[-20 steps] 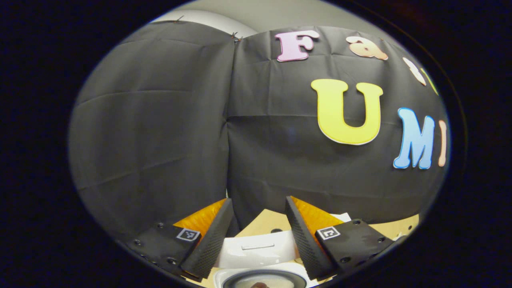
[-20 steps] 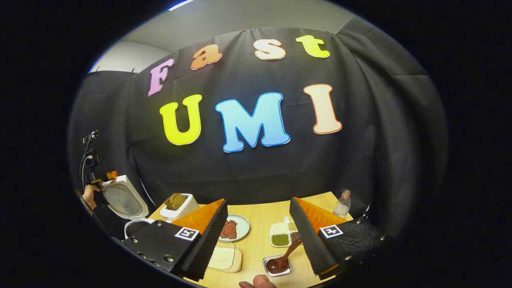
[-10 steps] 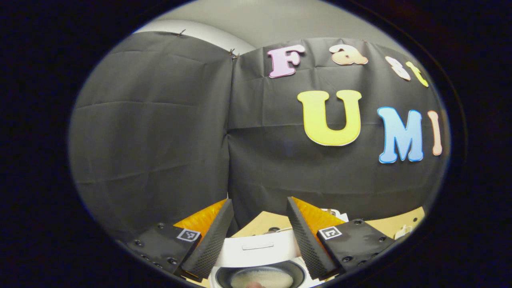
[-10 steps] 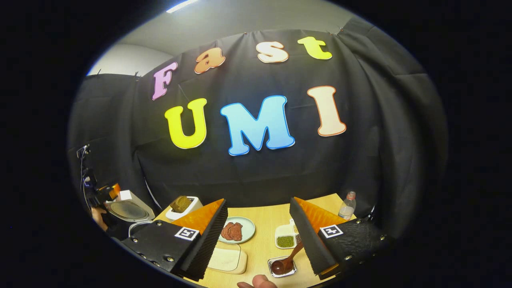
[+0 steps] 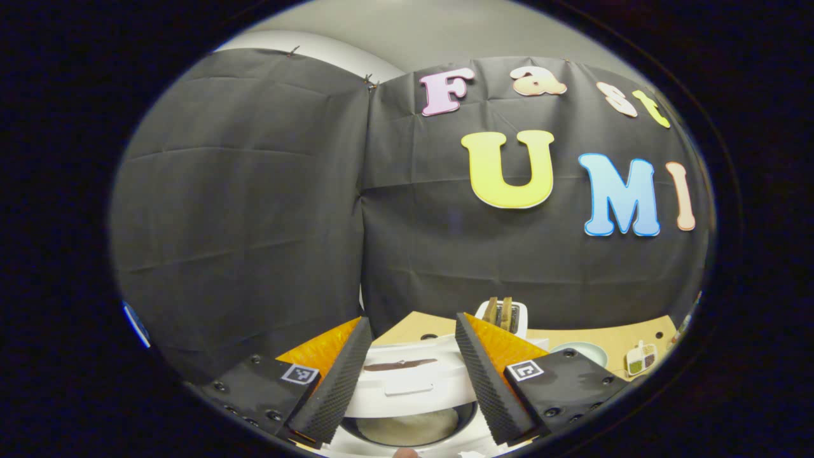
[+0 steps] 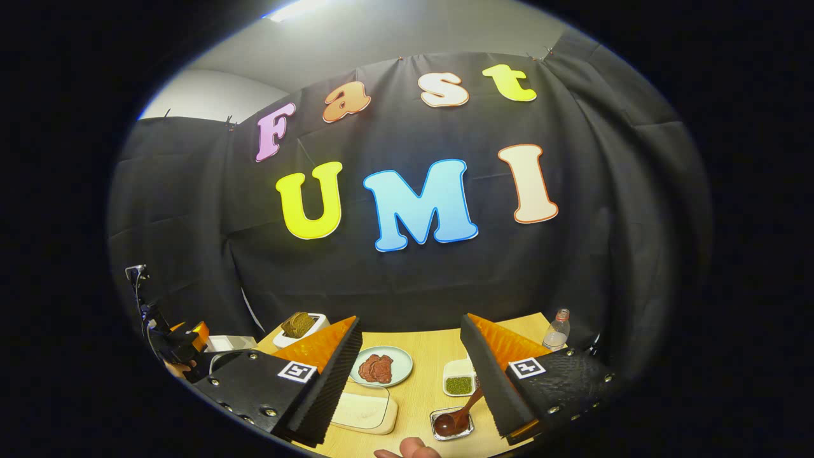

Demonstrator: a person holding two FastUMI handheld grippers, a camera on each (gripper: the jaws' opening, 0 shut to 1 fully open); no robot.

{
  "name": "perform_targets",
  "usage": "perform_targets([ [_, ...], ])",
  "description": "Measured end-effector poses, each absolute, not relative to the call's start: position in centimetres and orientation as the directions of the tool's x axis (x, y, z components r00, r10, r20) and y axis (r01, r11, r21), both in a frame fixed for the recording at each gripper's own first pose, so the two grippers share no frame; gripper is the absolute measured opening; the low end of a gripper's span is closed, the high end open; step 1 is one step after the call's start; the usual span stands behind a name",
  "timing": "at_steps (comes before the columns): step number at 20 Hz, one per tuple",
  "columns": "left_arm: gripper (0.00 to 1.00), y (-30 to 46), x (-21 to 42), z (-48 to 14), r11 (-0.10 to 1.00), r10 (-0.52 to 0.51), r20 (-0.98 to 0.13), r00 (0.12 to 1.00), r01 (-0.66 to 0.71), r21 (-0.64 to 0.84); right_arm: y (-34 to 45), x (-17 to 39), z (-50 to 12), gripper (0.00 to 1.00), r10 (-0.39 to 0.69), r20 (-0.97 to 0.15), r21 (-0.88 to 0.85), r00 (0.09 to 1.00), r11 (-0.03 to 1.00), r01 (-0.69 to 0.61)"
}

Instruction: Close the left gripper, press the button to open the rice cooker; take a wooden spoon from the chopstick holder with the right hand, scoop a spoonful of rice and pour it into the rice cooker, then put the wooden spoon back into the chopstick holder.

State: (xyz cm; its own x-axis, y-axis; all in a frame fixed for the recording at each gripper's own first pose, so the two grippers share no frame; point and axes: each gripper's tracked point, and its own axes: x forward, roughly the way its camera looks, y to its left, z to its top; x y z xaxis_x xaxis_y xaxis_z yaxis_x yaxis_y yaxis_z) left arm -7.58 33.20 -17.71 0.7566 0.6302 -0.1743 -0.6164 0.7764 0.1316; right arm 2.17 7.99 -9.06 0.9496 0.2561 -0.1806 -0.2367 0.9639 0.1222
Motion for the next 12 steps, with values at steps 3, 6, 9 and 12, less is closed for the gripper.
perform_targets([
  [3, 0.92, 32.0, -8.7, -20.2, 0.779, 0.626, -0.219, 0.749, -0.615, 0.124, 7.7, 1.8, -9.0, 0.94, 0.255, -0.183, 0.121, 0.949, 0.964, -0.236],
  [6, 0.92, 31.3, -9.8, -22.8, 0.777, 0.624, -0.269, 0.733, -0.619, 0.115, 7.4, 1.4, -8.6, 0.94, 0.258, -0.173, 0.122, 0.951, 0.963, -0.240],
  [9, 0.99, 30.9, -11.1, -23.5, 0.768, 0.635, -0.279, 0.720, -0.629, 0.122, 7.2, 1.1, -8.4, 0.94, 0.258, -0.170, 0.116, 0.951, 0.964, -0.240],
  [12, 1.00, 30.6, -11.5, -24.0, 0.774, 0.625, -0.301, 0.720, -0.621, 0.121, 7.3, 0.9, -8.8, 0.94, 0.262, -0.180, 0.125, 0.948, 0.962, -0.242],
])
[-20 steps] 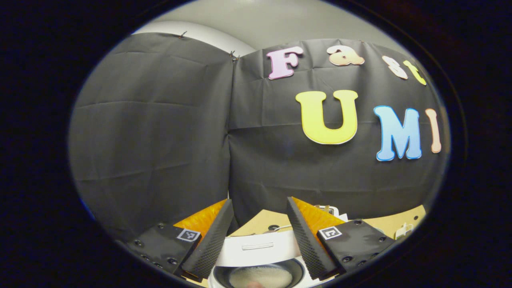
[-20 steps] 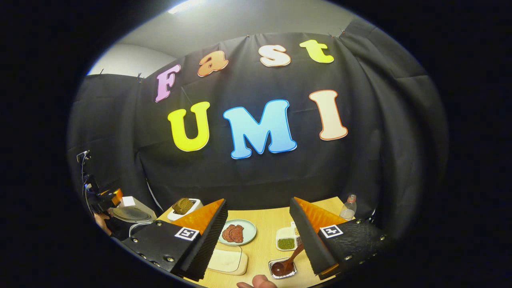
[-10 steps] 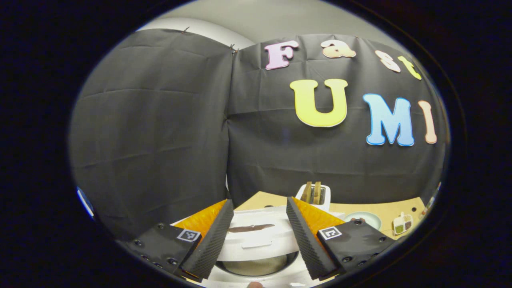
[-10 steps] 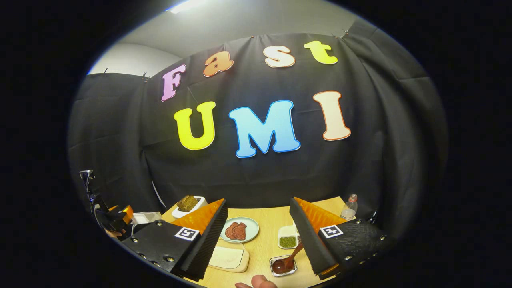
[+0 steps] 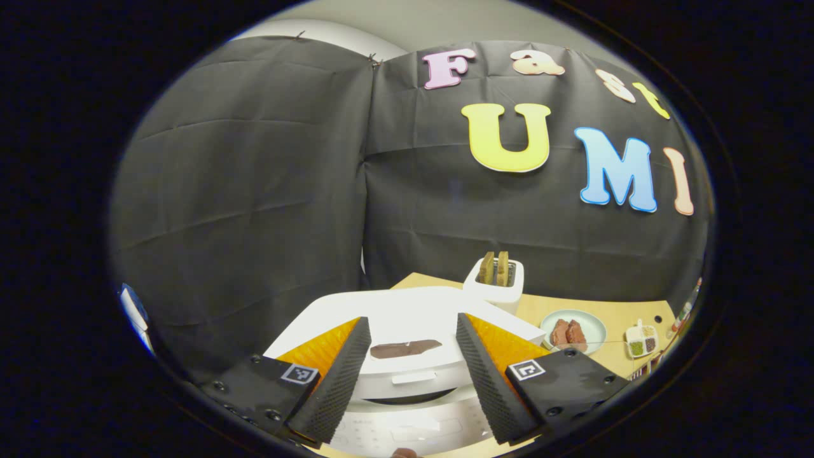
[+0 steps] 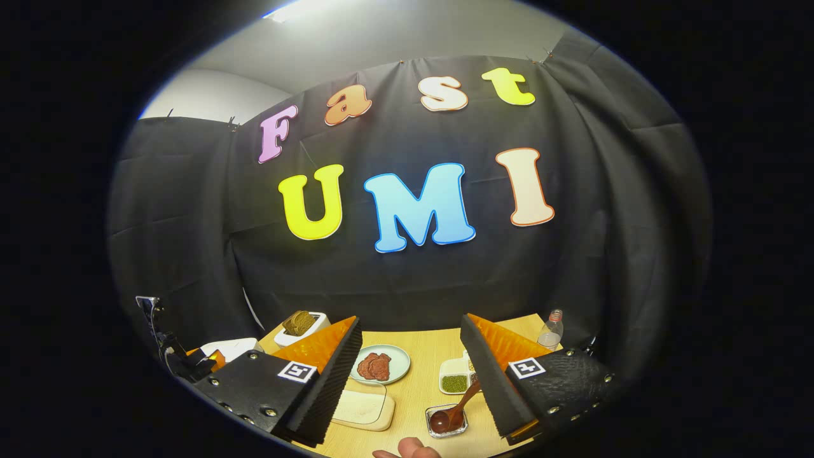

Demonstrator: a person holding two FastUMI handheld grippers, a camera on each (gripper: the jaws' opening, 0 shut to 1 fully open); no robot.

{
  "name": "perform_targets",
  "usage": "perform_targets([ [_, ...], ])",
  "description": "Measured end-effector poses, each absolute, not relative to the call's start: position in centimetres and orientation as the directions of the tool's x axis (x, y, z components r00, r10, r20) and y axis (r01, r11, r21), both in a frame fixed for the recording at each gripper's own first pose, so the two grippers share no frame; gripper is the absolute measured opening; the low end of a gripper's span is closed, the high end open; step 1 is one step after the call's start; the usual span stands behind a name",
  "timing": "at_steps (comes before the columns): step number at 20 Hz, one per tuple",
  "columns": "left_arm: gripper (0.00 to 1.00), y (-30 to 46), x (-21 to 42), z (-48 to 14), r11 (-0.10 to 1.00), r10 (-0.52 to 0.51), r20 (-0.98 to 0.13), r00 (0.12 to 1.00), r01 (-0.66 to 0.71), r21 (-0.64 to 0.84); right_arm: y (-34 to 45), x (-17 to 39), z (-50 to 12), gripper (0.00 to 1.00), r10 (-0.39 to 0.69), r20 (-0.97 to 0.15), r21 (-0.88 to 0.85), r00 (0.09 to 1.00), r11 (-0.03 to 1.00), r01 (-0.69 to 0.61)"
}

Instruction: Close the left gripper, press the button to open the rice cooker; take a wooden spoon from the chopstick holder with the right hand, scoop a spoonful of rice and pour it into the rice cooker, then put the wooden spoon back into the chopstick holder.

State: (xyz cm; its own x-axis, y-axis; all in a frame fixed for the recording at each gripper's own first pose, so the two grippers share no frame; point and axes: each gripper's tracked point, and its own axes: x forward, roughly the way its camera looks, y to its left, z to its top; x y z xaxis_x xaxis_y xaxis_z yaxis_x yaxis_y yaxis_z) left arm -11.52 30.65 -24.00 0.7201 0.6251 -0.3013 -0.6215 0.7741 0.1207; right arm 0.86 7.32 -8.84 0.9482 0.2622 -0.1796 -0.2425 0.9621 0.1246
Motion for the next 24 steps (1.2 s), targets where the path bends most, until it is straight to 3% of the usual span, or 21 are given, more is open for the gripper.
perform_targets([
  [10, 1.00, 29.6, -13.8, -30.0, 0.766, 0.597, -0.494, 0.632, -0.633, 0.115, 8.0, 0.8, -9.7, 0.94, 0.275, -0.209, 0.138, 0.938, 0.958, -0.250],
  [11, 0.95, 30.0, -13.3, -29.5, 0.762, 0.606, -0.465, 0.645, -0.638, 0.108, 8.0, 1.0, -9.8, 0.94, 0.274, -0.214, 0.142, 0.938, 0.958, -0.248],
  [12, 1.00, 29.8, -13.6, -29.7, 0.759, 0.595, -0.501, 0.629, -0.644, 0.093, 8.1, 1.0, -10.2, 0.94, 0.276, -0.222, 0.151, 0.935, 0.957, -0.246],
  [14, 0.95, 29.7, -14.0, -29.6, 0.760, 0.587, -0.516, 0.624, -0.645, 0.084, 8.5, 1.0, -10.7, 0.94, 0.284, -0.237, 0.177, 0.929, 0.953, -0.246],
  [17, 0.94, 29.8, -13.6, -28.6, 0.764, 0.584, -0.475, 0.658, -0.643, 0.048, 8.7, 0.9, -11.1, 0.94, 0.295, -0.245, 0.186, 0.923, 0.949, -0.254],
  [20, 0.94, 29.2, -13.8, -26.3, 0.725, 0.591, -0.428, 0.684, -0.683, -0.092, 7.8, 1.5, -10.0, 0.94, 0.280, -0.213, 0.157, 0.936, 0.955, -0.250],
  [24, 0.94, 26.2, -12.1, -19.2, 0.791, 0.575, -0.278, 0.769, -0.609, -0.048, 5.7, 2.5, -7.7, 0.94, 0.231, -0.160, 0.115, 0.960, 0.970, -0.214],
])
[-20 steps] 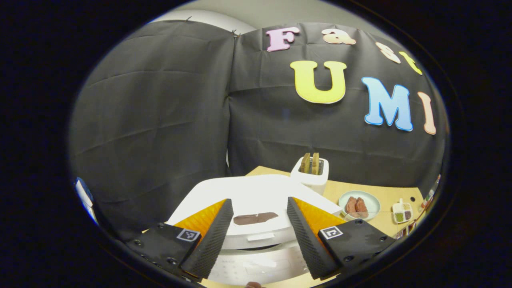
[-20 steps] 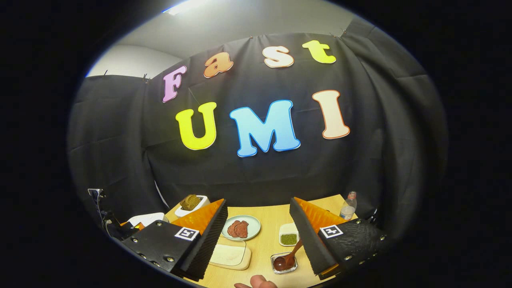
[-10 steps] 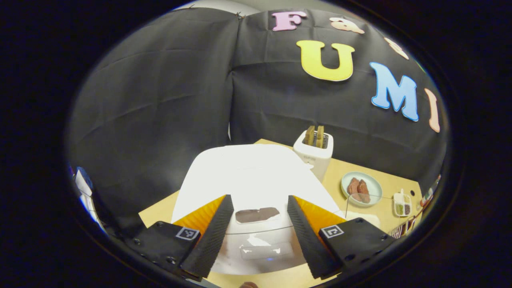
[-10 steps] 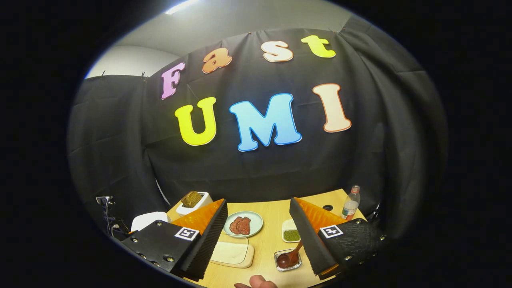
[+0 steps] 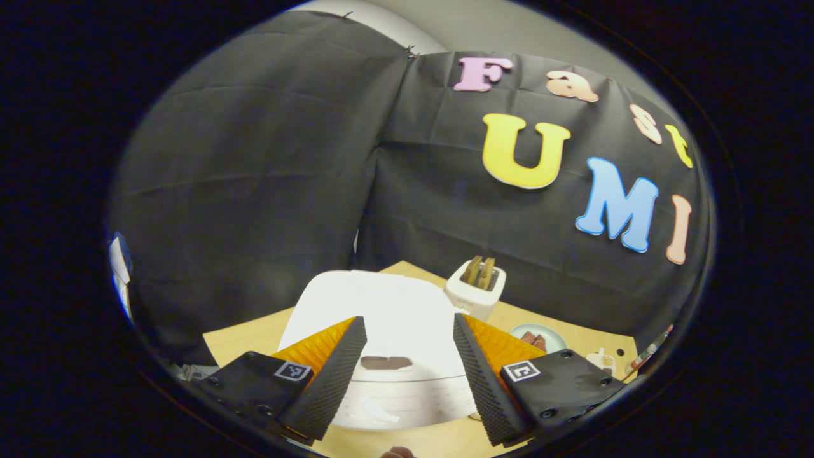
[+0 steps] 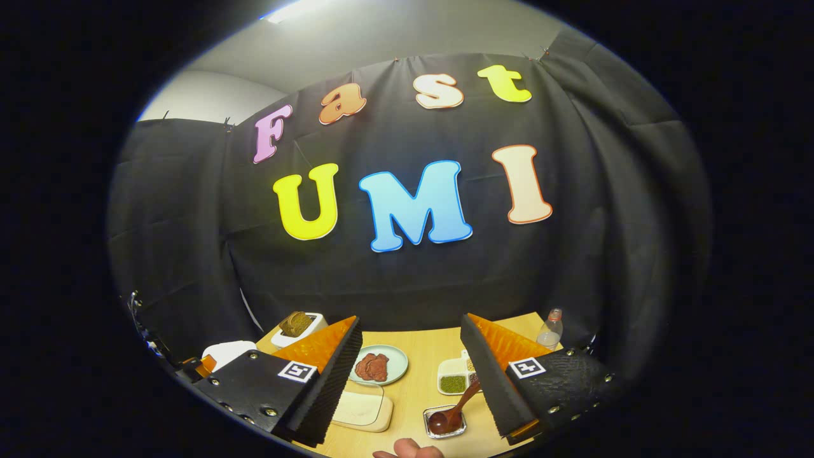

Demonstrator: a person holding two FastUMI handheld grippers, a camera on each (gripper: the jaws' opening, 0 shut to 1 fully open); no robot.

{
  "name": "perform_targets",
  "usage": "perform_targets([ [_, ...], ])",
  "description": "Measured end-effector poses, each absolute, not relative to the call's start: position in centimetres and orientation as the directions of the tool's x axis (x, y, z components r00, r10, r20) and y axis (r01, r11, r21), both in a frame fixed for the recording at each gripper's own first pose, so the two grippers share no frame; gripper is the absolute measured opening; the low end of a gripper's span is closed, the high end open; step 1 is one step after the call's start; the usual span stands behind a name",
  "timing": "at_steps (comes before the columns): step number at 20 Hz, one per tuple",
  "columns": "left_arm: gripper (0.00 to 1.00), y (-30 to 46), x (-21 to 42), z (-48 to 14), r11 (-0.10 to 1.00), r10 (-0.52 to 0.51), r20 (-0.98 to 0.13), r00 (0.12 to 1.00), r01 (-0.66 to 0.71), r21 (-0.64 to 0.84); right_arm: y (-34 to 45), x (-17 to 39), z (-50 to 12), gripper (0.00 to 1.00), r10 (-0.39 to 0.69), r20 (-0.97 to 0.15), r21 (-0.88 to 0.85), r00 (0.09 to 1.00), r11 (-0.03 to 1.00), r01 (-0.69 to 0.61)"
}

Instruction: Close the left gripper, press the button to open the rice cooker; take a wooden spoon from the chopstick holder with the right hand, scoop a spoonful of rice and pour it into the rice cooker, then put the wooden spoon back into the chopstick holder.

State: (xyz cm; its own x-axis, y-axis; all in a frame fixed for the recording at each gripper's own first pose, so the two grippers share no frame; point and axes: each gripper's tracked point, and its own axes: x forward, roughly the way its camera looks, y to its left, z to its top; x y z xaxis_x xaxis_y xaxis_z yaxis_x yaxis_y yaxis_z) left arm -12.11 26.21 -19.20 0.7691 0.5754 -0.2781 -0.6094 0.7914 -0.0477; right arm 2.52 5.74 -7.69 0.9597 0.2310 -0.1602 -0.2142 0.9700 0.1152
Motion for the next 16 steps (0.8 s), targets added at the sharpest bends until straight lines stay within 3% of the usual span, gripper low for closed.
perform_targets([
  [4, 0.94, 20.0, -7.1, -8.3, 0.883, 0.467, -0.091, 0.880, -0.470, -0.013, 3.6, 3.1, -5.1, 0.94, 0.179, -0.112, 0.106, 0.978, 0.980, -0.167],
  [7, 0.94, 13.4, -4.5, -2.4, 0.946, 0.319, -0.027, 0.948, -0.320, -0.055, 2.2, 2.6, -3.4, 0.94, 0.134, -0.085, 0.103, 0.987, 0.987, -0.125],
  [10, 0.94, 10.0, -2.7, 1.9, 0.965, 0.262, 0.024, 0.965, -0.261, -0.032, 1.4, 1.8, -1.7, 0.94, 0.098, -0.044, 0.107, 0.994, 0.990, -0.093],
  [11, 0.99, 9.3, -2.2, 2.8, 0.966, 0.259, 0.031, 0.966, -0.258, -0.006, 1.1, 1.5, -1.4, 0.94, 0.086, -0.037, 0.105, 0.996, 0.991, -0.081],
  [16, 0.98, 6.2, -1.6, 2.8, 0.985, 0.172, 0.022, 0.985, -0.172, 0.016, 2.0, 0.5, 0.1, 0.94, 0.079, -0.009, 0.103, 0.997, 0.992, -0.077],
])
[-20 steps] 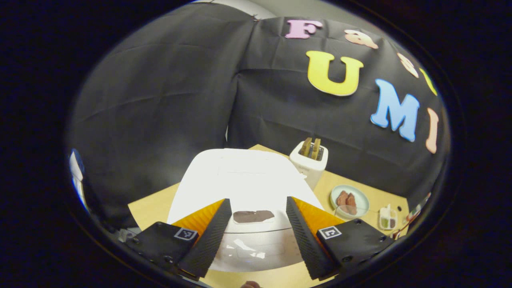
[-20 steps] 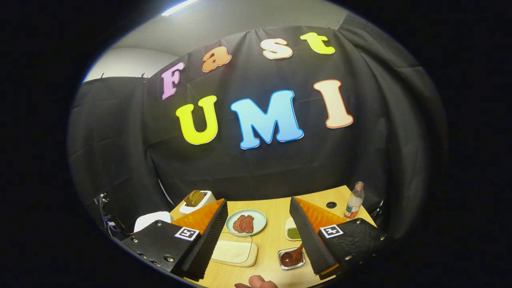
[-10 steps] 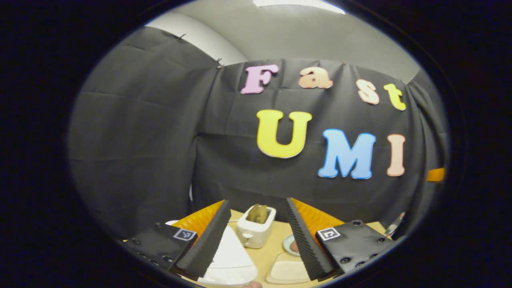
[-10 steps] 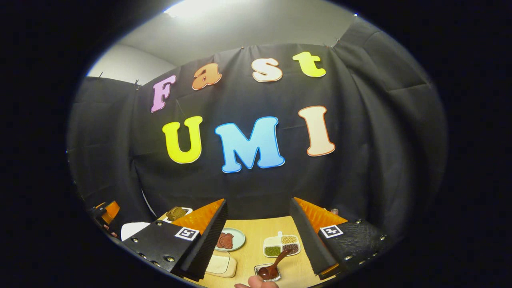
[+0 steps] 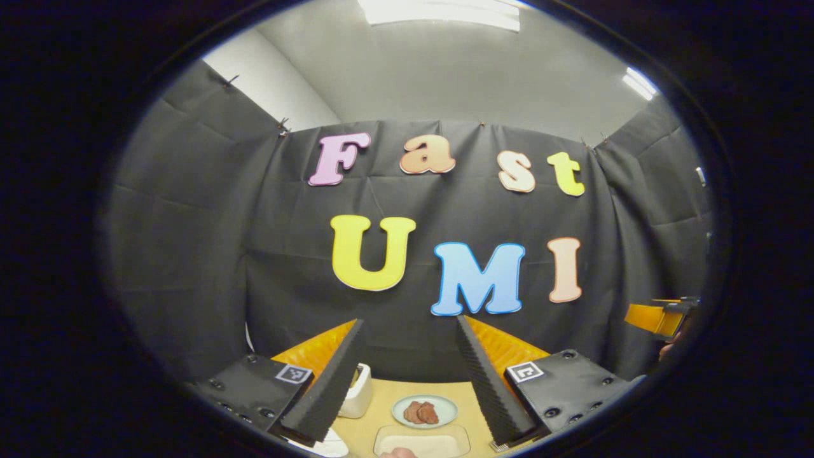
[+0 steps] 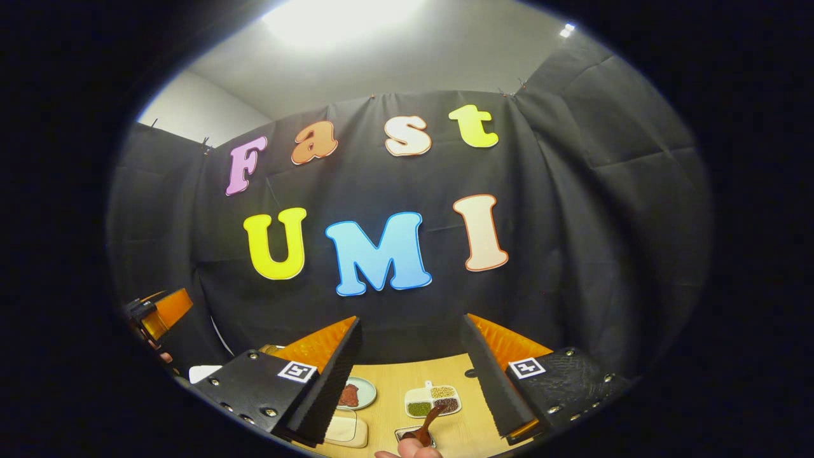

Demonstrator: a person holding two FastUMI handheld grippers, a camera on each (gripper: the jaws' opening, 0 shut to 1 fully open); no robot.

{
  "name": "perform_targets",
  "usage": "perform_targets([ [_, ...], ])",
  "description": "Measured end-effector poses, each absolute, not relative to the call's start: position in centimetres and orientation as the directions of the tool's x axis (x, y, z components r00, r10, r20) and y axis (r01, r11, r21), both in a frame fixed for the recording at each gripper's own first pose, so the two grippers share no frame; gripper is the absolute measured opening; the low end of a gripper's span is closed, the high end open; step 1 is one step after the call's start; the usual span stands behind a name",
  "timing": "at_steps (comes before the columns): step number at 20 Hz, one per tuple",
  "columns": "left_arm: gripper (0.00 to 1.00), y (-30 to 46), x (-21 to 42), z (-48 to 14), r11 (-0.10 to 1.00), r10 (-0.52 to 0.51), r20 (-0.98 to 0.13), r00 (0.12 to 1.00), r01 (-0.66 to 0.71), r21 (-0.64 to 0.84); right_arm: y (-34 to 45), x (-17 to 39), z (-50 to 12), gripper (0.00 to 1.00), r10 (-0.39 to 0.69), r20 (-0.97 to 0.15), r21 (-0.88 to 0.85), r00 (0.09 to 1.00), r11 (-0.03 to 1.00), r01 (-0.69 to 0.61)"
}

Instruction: Close the left gripper, press the button to open the rice cooker; take a wooden spoon from the chopstick holder with the right hand, scoop a spoonful of rice and pour it into the rice cooker, then put the wooden spoon back into the chopstick holder.

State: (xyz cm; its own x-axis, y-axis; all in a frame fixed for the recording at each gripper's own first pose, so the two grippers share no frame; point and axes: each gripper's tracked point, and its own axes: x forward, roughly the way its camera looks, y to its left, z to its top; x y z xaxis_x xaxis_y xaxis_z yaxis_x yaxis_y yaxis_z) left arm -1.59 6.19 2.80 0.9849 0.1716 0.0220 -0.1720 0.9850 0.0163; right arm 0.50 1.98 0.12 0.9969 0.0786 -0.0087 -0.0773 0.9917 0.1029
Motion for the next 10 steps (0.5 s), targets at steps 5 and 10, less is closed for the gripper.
perform_targets([
  [5, 0.98, 6.8, -1.6, 1.3, 0.990, 0.142, -0.007, 0.990, -0.142, -0.012, 2.7, -0.7, -0.4, 0.94, 0.062, -0.028, 0.054, 0.998, 0.997, -0.060],
  [10, 0.94, 7.6, -1.9, 1.8, 0.988, 0.153, 0.008, 0.988, -0.153, -0.013, 3.2, -1.2, -0.1, 0.94, 0.052, -0.014, 0.050, 0.999, 0.997, -0.051],
])
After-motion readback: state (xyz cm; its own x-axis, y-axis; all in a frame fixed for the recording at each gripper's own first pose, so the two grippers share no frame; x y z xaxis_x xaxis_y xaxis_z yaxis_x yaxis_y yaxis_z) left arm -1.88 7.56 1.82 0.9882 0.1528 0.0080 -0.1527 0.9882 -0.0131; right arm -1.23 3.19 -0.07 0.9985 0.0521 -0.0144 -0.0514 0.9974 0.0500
